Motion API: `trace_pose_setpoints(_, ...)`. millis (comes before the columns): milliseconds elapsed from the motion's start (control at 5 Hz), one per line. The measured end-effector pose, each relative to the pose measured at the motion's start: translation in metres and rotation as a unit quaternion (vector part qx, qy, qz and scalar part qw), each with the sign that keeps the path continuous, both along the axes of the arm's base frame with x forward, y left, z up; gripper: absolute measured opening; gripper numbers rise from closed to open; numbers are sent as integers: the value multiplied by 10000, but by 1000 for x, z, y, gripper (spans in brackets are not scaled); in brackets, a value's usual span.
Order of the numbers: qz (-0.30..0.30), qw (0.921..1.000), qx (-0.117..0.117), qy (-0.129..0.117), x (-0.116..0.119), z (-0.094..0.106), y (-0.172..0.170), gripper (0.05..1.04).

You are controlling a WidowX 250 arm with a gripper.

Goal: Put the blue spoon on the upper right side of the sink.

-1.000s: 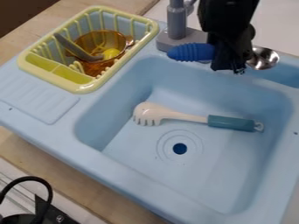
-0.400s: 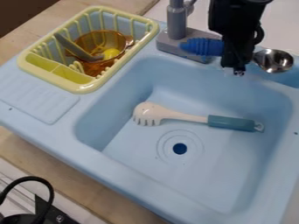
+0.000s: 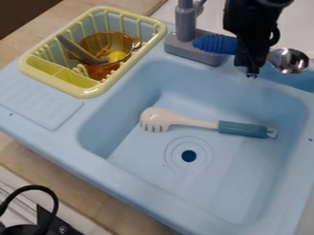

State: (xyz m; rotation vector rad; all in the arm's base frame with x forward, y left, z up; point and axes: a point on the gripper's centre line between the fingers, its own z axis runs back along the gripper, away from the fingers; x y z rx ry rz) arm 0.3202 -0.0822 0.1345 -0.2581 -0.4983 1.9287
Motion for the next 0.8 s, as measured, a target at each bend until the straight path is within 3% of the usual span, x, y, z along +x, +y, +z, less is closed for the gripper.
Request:
trace_pose_setpoints(400, -96, 9998, -156, 109, 2, -8, -2, 406)
trace_pose_setpoints(600, -189, 9992, -337, 121, 5, -9, -3, 704)
trace_pose_setpoints(800, -342, 9989, -308, 107, 6, -9, -3, 958)
